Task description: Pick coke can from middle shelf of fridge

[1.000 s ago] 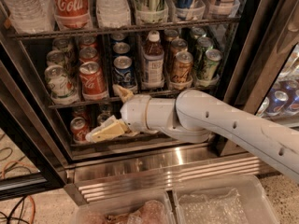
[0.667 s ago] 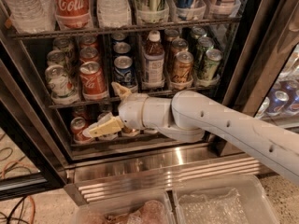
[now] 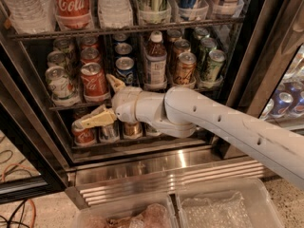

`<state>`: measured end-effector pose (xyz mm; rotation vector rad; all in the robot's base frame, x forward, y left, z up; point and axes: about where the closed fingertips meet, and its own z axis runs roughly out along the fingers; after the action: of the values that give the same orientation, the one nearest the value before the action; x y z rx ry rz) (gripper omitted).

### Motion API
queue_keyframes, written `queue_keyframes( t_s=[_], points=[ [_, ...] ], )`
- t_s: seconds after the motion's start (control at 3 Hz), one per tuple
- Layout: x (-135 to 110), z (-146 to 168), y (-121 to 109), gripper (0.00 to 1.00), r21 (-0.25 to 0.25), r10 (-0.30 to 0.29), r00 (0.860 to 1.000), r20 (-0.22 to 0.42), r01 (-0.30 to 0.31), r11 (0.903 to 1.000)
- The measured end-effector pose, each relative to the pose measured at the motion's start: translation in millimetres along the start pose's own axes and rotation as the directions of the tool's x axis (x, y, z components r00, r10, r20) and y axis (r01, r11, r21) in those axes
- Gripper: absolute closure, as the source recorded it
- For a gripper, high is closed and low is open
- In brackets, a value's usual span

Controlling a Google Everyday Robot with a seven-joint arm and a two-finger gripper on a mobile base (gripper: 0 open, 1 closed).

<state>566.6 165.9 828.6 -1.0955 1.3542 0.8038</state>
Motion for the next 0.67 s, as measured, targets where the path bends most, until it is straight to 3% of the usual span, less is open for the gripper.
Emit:
queue_keyframes(
  t_s=[0.33, 0.67],
  points=[
    [-4.5, 9.1, -1.8, 0.0, -0.011, -0.005, 1.0, 0.005, 0.005, 0.9999],
    [-3.5, 17.0, -1.6, 0.16, -0.024, 0.0, 1.0, 0.003, 0.0, 0.9997]
  ],
)
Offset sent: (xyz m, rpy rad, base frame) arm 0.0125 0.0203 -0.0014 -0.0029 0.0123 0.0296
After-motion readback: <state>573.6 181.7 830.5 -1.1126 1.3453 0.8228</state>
